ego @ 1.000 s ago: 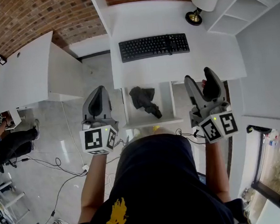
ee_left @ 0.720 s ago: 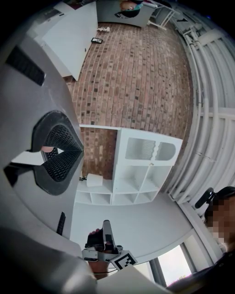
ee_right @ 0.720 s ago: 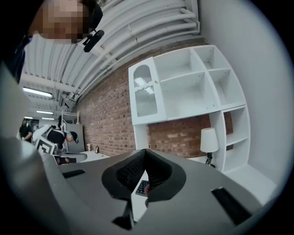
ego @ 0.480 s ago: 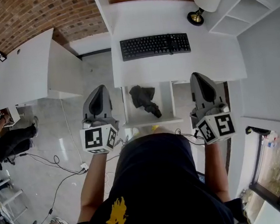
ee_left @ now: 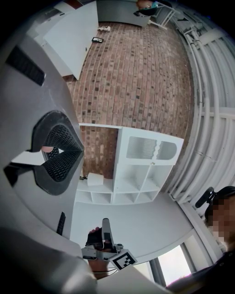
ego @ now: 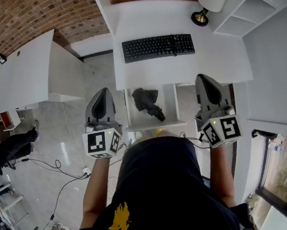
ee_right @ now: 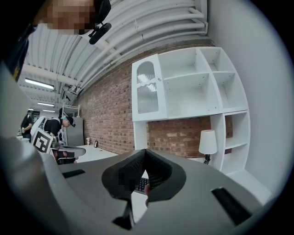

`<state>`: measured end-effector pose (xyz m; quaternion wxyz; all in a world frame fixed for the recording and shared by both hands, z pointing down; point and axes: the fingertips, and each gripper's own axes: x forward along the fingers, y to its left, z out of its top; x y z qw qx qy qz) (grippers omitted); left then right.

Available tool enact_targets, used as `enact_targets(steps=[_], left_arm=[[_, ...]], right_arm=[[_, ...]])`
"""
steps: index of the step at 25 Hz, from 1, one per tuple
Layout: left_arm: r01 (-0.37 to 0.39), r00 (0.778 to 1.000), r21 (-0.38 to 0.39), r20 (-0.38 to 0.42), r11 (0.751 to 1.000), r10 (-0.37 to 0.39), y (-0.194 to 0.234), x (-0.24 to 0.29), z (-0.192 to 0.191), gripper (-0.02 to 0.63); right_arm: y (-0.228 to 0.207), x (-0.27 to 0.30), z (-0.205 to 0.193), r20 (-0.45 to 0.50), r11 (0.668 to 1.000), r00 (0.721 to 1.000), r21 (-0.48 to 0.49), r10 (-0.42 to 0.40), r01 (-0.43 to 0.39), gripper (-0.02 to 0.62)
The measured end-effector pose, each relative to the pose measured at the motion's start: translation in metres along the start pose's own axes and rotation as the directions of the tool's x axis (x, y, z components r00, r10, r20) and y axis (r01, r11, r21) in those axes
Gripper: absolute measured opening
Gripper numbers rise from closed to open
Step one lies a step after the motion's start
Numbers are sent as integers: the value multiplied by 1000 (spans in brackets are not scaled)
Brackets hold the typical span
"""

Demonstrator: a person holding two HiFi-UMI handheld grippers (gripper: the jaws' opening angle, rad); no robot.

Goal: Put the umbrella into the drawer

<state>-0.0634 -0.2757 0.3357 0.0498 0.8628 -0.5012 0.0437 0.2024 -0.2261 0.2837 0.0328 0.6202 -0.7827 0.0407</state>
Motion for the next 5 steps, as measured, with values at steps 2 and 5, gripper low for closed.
enact_targets(steps=[2, 5], left_arm=[[0, 1000, -2, -1, 1000, 0, -1, 0, -1, 17], [2, 1000, -2, -1, 1000, -2, -2, 1, -1, 17]], right_arm=[[-2, 0, -2, -7, 1000, 1000, -1, -2, 2, -2], [-4, 0, -2, -11, 1000, 1000, 1, -3, 3, -2]])
